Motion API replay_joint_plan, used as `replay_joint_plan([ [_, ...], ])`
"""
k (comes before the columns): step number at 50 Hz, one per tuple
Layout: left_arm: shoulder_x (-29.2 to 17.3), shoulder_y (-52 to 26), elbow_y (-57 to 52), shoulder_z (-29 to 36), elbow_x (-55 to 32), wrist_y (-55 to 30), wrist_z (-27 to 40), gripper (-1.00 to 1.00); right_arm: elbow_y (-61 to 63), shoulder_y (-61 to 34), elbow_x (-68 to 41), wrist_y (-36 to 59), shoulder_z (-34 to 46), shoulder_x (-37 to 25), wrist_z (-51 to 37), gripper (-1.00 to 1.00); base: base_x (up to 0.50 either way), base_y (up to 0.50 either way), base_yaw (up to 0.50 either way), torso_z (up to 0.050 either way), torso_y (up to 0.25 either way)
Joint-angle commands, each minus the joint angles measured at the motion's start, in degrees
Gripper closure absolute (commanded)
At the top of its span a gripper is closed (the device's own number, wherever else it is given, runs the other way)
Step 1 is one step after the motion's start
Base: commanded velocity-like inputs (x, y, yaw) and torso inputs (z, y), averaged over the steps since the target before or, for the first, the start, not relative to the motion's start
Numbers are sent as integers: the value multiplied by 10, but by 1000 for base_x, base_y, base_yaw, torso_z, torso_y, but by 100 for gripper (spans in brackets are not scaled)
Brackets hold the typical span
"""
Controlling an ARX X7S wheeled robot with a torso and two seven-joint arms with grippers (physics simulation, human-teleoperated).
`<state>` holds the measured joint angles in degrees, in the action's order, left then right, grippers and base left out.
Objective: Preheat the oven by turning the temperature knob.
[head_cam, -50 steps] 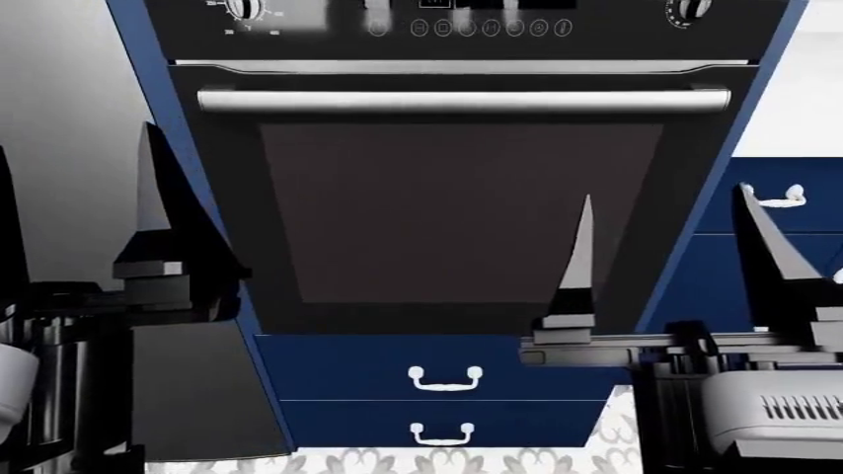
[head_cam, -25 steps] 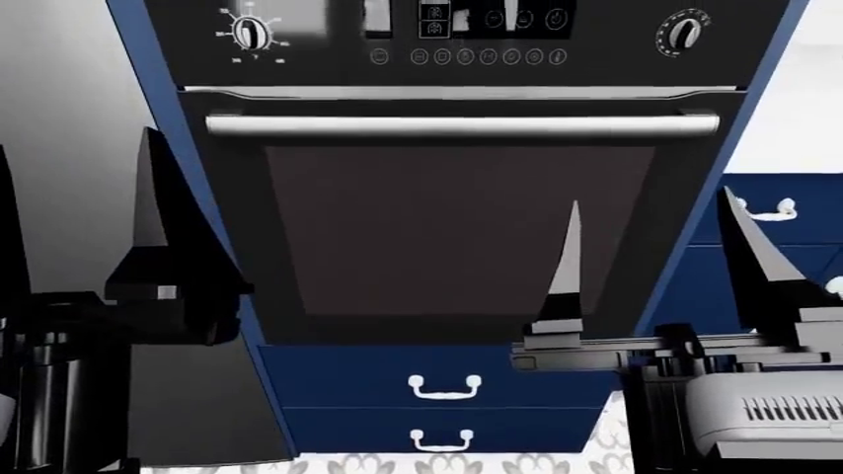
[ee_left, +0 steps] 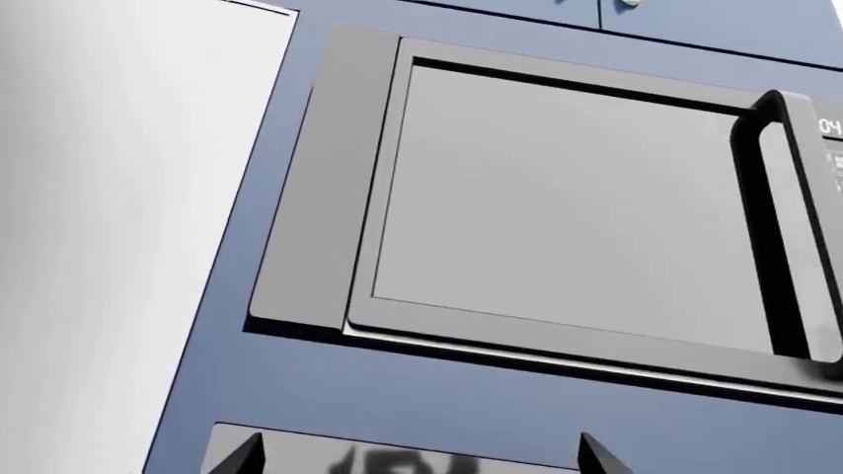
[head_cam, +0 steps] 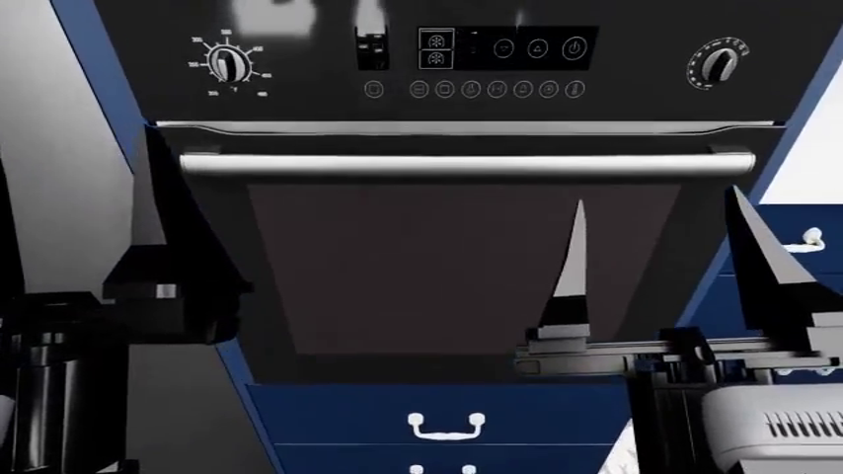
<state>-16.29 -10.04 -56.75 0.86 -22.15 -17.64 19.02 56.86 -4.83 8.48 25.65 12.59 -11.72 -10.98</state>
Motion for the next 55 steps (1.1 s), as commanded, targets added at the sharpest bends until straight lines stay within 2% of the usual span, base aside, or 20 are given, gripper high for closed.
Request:
replay_joint_plan([
  [1, -4, -3, -2, 8, 1, 0, 9, -100, -1, 0, -3, 0, 0, -3, -2, -100, 0, 0, 0, 0, 0],
  [28, -26, -3, -12, 12, -17, 3, 29, -100, -8, -3, 1, 6, 14, -9, -8, -100, 94, 0, 0, 0, 0],
  [36, -61, -16, -30, 30, -63, -59, 59, -100, -13, -5, 1, 6, 17, -11, -9, -100, 0, 0, 0, 0, 0],
  [38, -79, -28, -31, 46, -76, -89, 91, -100, -17, -4, 1, 3, 18, -12, -10, -100, 0, 0, 0, 0, 0],
  [40, -114, -53, -32, 65, -125, -118, 162, -100, -20, -4, 0, 1, 19, -12, -10, -100, 0, 0, 0, 0, 0],
  [45, -224, -117, -32, 158, -207, -74, 289, -100, -20, -2, -2, 2, 19, -13, -12, -100, 0, 0, 0, 0, 0],
  [47, -255, -159, -32, 195, -240, -67, 334, -100, -20, -1, -3, 1, 19, -14, -13, -100, 0, 0, 0, 0, 0],
  [49, -295, -233, -32, 262, -274, -66, 390, -100, -19, -2, -5, 3, 17, -14, -13, -100, 0, 0, 0, 0, 0],
  [51, -308, -282, -31, 298, -295, -78, 420, -100, -18, -2, -6, 3, 17, -15, -13, -100, 0, 0, 0, 0, 0],
  [55, -299, -338, -21, 307, -353, -113, 444, -100, -16, -2, -6, 5, 17, -16, -14, -100, 0, 0, 0, 0, 0],
])
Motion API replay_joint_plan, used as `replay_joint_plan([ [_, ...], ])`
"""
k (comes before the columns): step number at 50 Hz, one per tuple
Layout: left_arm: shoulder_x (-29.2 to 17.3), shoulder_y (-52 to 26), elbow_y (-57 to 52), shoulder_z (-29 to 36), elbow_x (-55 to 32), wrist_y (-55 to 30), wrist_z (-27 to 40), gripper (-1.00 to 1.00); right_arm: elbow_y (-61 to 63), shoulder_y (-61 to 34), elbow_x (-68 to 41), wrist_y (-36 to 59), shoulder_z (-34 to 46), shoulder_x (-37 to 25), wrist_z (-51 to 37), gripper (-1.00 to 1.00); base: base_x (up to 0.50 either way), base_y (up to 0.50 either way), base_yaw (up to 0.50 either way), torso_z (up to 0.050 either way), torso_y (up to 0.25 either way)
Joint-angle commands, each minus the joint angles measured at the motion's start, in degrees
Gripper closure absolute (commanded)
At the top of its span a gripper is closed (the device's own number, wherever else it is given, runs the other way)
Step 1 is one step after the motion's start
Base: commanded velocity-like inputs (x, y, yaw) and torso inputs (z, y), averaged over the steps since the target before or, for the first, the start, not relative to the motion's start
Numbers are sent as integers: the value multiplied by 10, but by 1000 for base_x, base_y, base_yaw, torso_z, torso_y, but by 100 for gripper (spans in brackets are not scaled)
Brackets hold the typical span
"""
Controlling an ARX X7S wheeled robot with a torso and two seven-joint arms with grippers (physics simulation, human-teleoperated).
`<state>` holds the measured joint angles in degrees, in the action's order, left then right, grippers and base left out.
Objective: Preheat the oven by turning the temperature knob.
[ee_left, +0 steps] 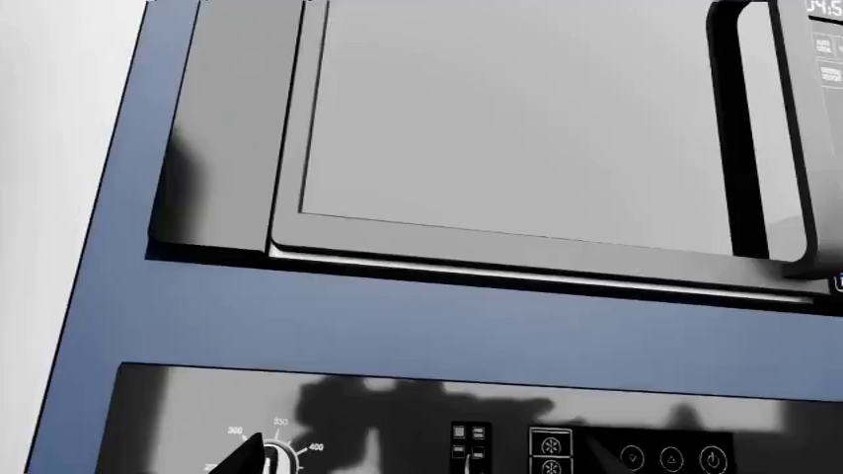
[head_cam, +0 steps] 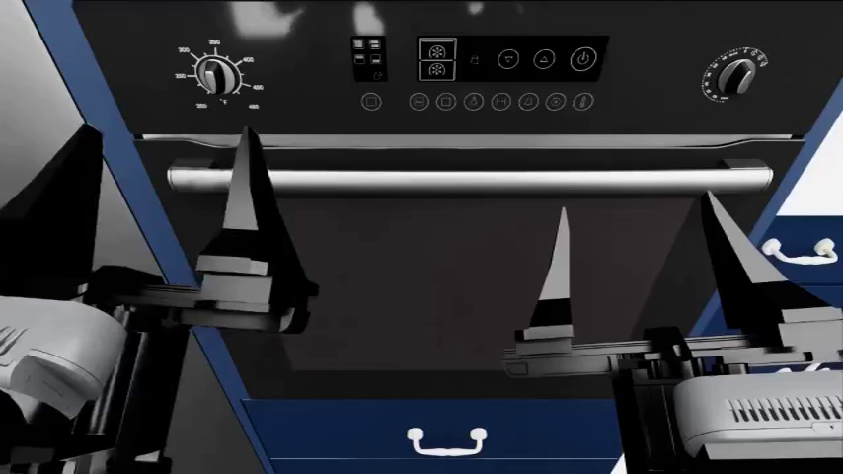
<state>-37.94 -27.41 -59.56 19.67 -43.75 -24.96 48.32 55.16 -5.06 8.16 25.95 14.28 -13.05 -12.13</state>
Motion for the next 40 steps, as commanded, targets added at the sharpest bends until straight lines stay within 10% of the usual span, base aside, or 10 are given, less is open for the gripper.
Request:
replay_joint_plan([
  [1, -79, -178, 13, 119, -155, -47, 156, -100, 2, 0, -2, 3, 0, -3, -2, -100, 0, 0, 0, 0, 0],
  [40, -67, -286, 150, 113, -336, -97, 167, -100, -3, -2, 5, 3, 18, -10, -14, -100, 0, 0, 0, 0, 0],
])
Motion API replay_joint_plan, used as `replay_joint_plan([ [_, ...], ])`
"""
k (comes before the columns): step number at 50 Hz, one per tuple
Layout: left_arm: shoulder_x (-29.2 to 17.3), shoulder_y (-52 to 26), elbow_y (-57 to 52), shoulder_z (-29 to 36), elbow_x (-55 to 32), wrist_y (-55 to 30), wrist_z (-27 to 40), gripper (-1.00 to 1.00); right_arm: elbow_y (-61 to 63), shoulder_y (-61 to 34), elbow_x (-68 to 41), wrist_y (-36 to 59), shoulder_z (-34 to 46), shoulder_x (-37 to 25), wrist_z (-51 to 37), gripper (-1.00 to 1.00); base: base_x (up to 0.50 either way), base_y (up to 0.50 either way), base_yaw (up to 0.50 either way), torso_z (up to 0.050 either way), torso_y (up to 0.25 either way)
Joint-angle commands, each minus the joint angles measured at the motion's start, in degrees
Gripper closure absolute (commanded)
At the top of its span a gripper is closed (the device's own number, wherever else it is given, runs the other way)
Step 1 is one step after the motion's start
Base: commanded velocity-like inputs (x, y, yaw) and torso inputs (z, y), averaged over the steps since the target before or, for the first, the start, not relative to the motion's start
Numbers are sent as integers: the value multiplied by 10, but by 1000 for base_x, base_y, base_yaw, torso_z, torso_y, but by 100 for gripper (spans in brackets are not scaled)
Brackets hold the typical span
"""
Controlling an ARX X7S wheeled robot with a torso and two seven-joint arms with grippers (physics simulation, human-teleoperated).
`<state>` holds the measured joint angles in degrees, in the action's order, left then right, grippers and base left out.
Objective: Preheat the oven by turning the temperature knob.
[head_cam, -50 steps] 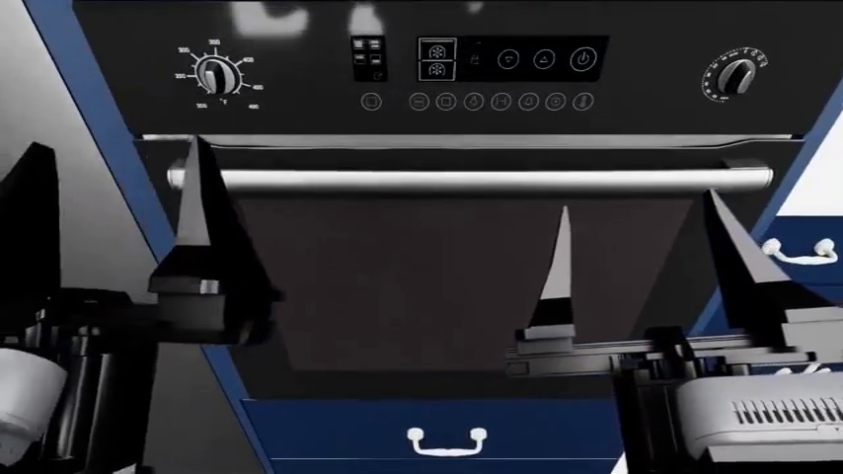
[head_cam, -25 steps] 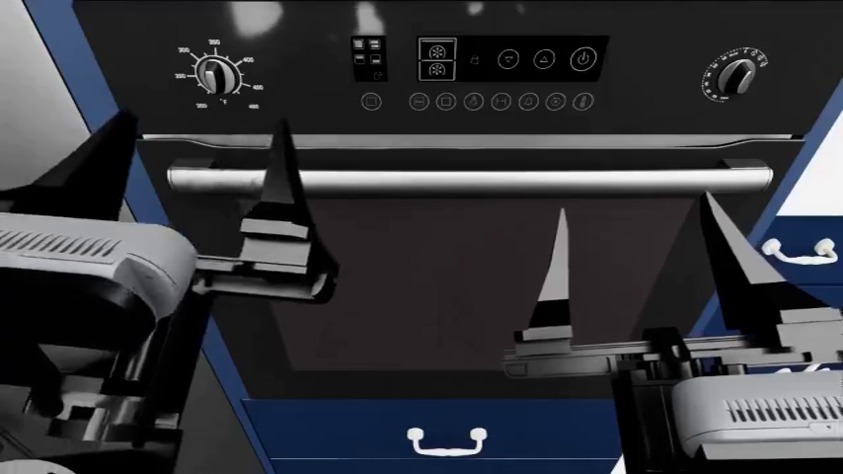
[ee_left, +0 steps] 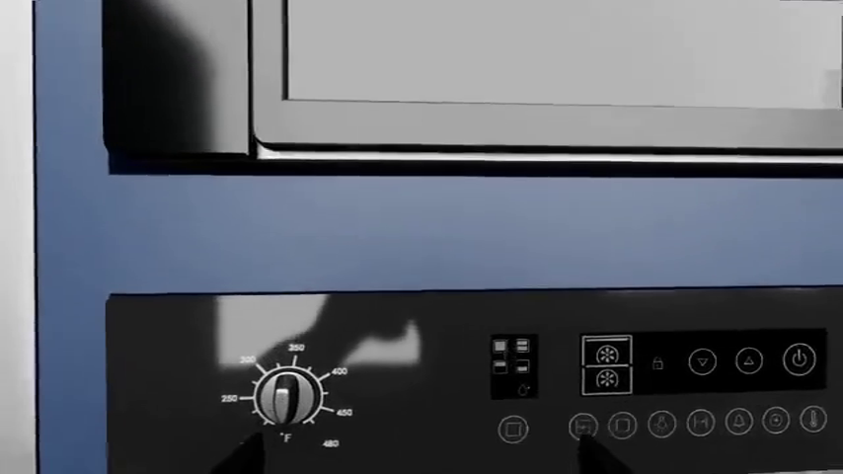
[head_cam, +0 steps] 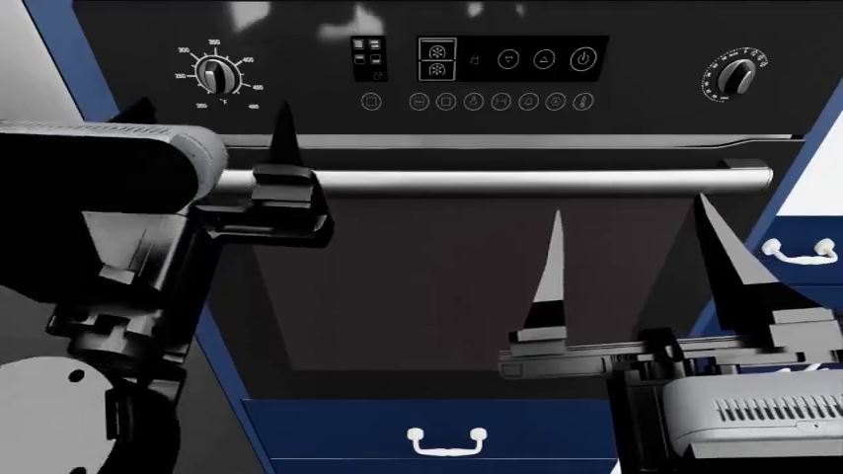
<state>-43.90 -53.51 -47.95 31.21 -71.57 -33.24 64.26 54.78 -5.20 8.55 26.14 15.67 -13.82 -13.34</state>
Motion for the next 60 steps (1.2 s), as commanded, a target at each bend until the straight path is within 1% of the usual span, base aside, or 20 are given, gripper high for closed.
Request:
replay_joint_plan([
  [1, -7, -26, 34, -3, -57, -14, 6, -100, 1, 0, 1, 2, 4, -2, -3, -100, 0, 0, 0, 0, 0],
  [13, 5, -49, 70, 7, -58, -30, -2, -100, -2, 0, -2, 1, 6, -4, -5, -100, 0, 0, 0, 0, 0],
  [15, 8, -54, 76, 9, -60, -35, 3, -100, -4, 0, -2, 0, 7, -4, -6, -100, 0, 0, 0, 0, 0],
  [16, 9, -59, 77, 12, -48, -41, 15, -100, -5, 0, -1, 0, 8, -4, -6, -100, 0, 0, 0, 0, 0],
  [21, 13, -84, 94, 22, -86, -69, 32, -100, -5, 0, -1, 0, 11, -4, -8, -100, 0, 0, 0, 0, 0],
  [22, 15, -84, 95, 19, -83, -64, 23, -100, -5, 0, 0, 0, 11, -4, -8, -100, 0, 0, 0, 0, 0],
  [25, 19, -97, 111, 20, -104, -71, 20, -100, -6, 0, 0, -1, 13, -5, -9, -100, 0, 0, 0, 0, 0],
  [28, 23, -110, 119, 23, -103, -78, 22, -100, -7, 0, 0, -1, 14, -5, -10, -100, 0, 0, 0, 0, 0],
  [31, 31, -120, 138, 32, -79, -86, 21, -100, -9, -1, 1, -3, 15, -6, -11, -100, 0, 0, 0, 0, 0],
  [37, 40, -119, 164, 38, -63, -83, 9, -100, -11, -2, 0, -4, 16, -7, -13, -100, 0, 0, 0, 0, 0],
  [45, 57, -121, 206, 52, -23, -77, -17, -100, -12, -2, -2, -5, 15, -9, -14, -100, 0, 0, 0, 0, 0],
  [60, 57, -129, 244, 56, -4, -77, -36, -100, -11, 0, -6, -5, 13, -14, -17, -100, 0, 0, 0, 0, 0],
])
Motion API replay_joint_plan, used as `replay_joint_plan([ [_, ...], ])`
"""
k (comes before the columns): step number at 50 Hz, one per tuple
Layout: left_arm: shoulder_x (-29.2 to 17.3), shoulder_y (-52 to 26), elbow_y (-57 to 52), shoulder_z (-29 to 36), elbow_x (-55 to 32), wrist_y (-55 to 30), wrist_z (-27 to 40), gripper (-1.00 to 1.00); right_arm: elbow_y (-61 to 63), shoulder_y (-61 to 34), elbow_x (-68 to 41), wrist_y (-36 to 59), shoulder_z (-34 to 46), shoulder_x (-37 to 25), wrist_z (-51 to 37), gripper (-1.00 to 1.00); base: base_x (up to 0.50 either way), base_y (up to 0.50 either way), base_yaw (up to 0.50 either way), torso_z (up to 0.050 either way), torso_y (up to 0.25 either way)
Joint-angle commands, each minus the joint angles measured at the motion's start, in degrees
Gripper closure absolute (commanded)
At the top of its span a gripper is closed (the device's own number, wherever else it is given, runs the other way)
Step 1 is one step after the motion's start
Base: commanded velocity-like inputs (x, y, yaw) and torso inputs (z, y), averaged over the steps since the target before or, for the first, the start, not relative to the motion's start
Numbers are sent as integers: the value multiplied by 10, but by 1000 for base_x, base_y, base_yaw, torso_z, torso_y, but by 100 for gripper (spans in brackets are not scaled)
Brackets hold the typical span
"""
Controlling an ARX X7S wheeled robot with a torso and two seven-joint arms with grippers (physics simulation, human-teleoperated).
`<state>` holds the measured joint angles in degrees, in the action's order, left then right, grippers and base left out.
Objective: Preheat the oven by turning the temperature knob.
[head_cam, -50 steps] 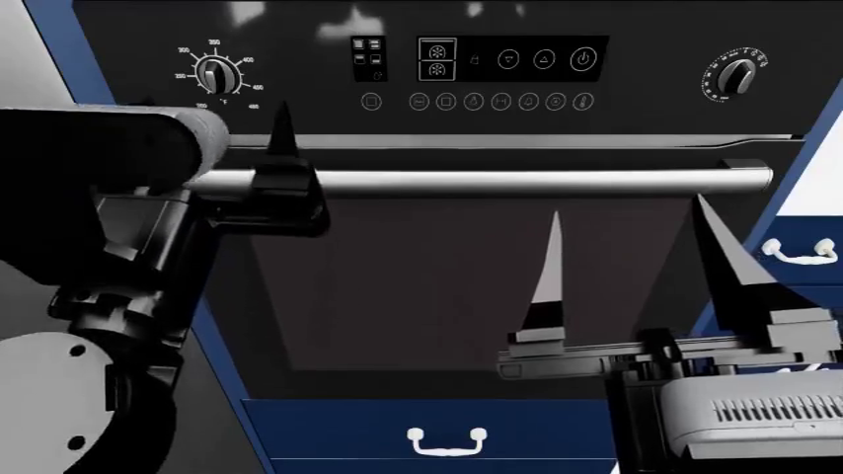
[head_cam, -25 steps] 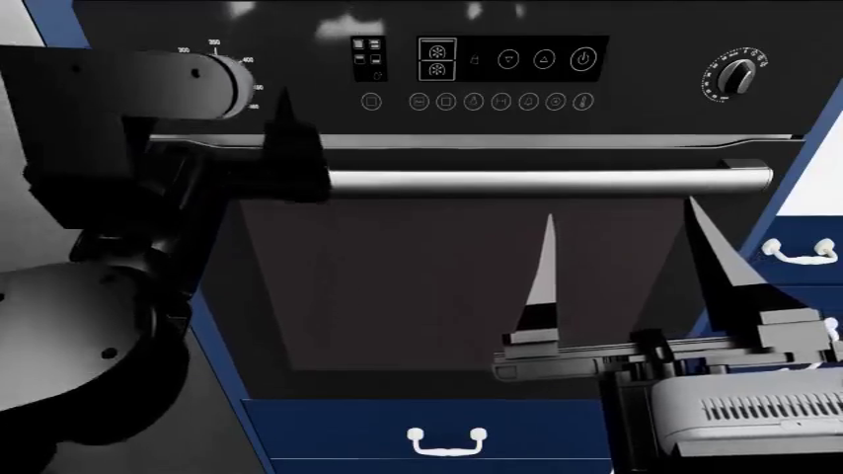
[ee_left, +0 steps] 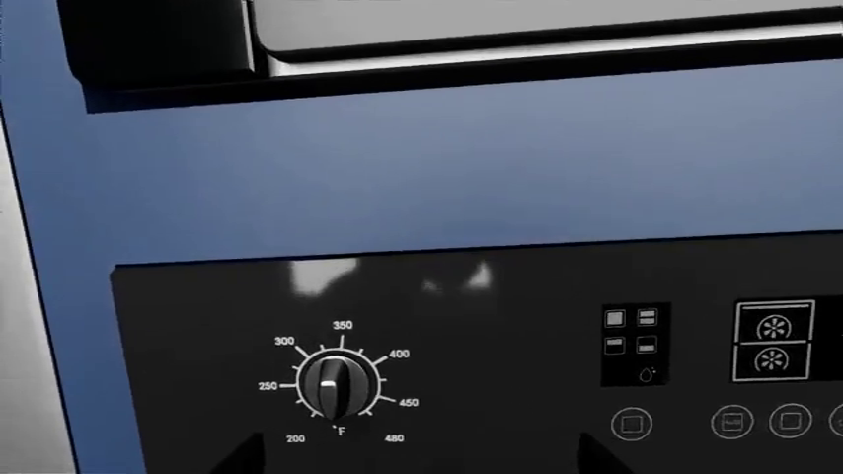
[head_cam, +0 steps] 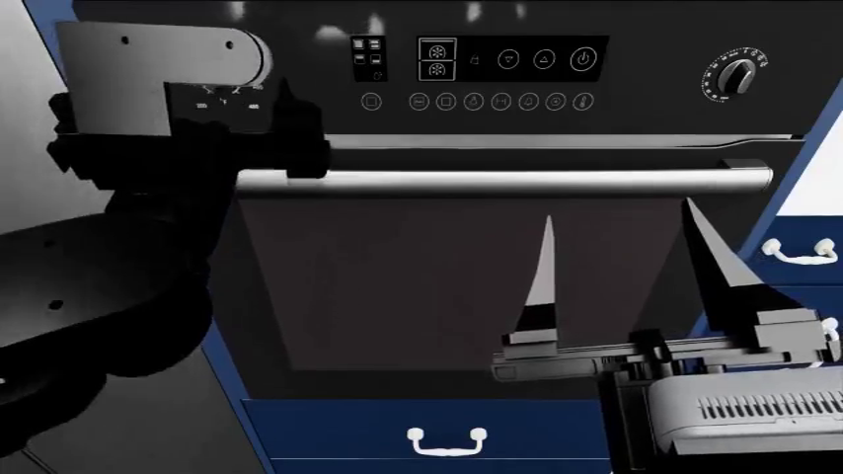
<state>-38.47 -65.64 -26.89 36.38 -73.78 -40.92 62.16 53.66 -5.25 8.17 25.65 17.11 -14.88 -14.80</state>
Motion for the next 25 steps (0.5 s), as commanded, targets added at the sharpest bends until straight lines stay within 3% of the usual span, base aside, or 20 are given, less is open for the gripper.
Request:
replay_joint_plan([
  [1, 3, -8, 35, 5, 18, 0, -17, -100, 1, 1, -3, 0, -1, -3, -2, -100, 0, 0, 0, 0, 0],
  [25, 2, -20, 72, 10, 29, -7, -37, -100, -1, -1, -5, 1, 2, -7, -7, -100, 0, 0, 0, 0, 0],
])
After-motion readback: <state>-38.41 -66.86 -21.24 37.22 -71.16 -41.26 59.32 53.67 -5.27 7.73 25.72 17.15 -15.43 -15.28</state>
